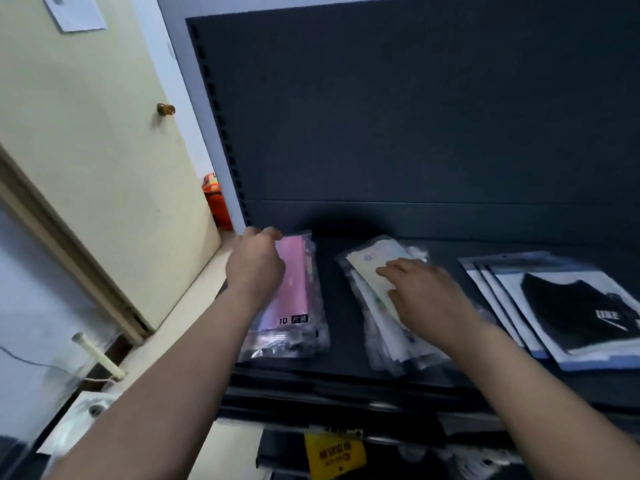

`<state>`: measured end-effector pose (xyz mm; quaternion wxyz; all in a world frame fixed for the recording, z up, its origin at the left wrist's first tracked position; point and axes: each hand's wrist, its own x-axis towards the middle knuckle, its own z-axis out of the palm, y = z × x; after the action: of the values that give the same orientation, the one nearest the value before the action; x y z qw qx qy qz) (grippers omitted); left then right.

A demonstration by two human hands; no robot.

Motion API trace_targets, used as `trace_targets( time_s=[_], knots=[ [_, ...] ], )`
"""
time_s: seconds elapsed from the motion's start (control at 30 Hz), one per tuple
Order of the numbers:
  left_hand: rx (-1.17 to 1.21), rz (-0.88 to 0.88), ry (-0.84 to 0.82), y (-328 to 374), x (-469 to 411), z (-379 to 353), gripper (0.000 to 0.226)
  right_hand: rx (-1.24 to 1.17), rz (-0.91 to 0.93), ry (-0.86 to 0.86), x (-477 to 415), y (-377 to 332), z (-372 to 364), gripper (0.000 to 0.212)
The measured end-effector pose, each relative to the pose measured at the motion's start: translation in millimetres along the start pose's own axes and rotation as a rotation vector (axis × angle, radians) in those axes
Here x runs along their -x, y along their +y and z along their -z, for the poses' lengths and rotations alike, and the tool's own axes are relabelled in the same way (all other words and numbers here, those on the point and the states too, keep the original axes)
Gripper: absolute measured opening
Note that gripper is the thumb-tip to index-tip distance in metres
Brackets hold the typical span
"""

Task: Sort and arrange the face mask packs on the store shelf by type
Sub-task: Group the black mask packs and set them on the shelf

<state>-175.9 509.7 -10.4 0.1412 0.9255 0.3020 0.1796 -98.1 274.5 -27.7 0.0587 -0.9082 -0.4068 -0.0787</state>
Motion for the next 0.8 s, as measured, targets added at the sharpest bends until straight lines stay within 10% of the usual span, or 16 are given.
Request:
trace_targets(
  time_s=[0.8],
  knots=[
    [0.218,-0.745,-0.534,510.0,215.7,-140.7,0.026,0.139,-0.743,-0.056,363.6,349.2,101.5,0.044]
  ],
)
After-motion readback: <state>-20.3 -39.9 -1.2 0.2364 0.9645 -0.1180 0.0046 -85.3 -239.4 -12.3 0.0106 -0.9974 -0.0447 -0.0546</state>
